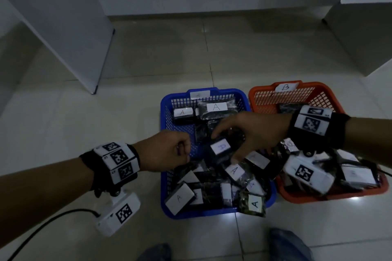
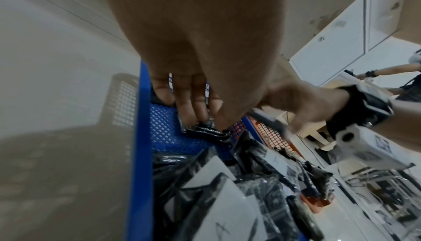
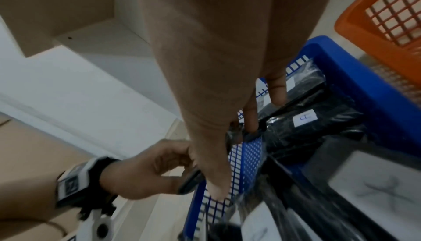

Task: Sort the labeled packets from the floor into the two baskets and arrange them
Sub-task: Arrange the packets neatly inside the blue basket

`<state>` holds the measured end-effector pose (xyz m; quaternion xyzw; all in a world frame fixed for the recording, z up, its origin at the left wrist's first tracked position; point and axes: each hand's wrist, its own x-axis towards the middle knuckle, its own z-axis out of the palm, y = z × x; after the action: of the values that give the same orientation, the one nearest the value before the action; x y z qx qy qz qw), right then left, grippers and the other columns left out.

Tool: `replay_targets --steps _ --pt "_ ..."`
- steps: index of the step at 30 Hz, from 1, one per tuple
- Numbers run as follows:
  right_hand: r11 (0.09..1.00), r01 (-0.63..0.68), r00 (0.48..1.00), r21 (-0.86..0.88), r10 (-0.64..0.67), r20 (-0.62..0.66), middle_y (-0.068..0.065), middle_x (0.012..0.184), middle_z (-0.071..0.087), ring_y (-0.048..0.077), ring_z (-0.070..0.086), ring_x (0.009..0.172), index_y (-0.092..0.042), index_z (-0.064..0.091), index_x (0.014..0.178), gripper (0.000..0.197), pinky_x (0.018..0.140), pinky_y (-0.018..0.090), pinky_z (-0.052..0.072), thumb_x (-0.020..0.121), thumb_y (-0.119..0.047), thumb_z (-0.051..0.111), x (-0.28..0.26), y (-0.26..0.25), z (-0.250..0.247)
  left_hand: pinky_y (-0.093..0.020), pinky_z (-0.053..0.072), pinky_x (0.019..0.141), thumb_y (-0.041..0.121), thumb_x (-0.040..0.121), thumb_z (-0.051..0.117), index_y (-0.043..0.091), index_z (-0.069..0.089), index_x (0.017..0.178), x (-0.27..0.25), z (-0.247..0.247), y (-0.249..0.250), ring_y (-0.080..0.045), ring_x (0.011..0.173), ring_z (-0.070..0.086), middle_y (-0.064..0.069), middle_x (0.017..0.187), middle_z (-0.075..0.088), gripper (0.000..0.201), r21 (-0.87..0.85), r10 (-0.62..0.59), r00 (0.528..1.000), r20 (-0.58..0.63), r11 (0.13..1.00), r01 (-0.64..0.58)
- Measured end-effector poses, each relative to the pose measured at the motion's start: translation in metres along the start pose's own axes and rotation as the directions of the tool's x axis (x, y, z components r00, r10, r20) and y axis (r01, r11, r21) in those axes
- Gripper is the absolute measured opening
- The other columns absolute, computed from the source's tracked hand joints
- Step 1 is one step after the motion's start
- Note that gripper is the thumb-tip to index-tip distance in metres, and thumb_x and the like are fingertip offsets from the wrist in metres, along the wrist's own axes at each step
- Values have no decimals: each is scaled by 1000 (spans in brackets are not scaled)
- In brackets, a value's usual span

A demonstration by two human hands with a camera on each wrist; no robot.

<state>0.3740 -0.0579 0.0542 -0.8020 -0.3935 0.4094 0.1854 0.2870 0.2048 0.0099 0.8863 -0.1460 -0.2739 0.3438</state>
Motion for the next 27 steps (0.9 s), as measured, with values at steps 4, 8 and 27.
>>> replay_targets --steps 4,8,27 --pt "995 -15 987 -98 -1 -159 -10 113 63 10 61 100 -30 55 114 51 86 37 55 74 -34 87 45 -1 -17 -9 43 62 13 91 65 16 63 95 -5 -9 -10 5 68 56 3 88 66 5 -23 -50 985 -163 999 46" --pt "865 49 992 -499 -99 -75 -4 99 63 18 53 95 -27 63 98 38 75 35 46 70 -33 88 108 -16 -18 -19 45 68 17 90 64 18 63 95 -3 -27 -27 -1 75 56 4 94 61 6 94 -97 957 -275 987 127" --pt "741 85 981 -667 55 187 6 129 64 29 65 110 -25 64 130 36 96 43 53 97 -18 55 151 -12 -3 -22 46 72 18 88 67 22 62 90 -10 -29 -53 -7 84 58 6 93 62 6 -37 -135 949 -287 991 130"
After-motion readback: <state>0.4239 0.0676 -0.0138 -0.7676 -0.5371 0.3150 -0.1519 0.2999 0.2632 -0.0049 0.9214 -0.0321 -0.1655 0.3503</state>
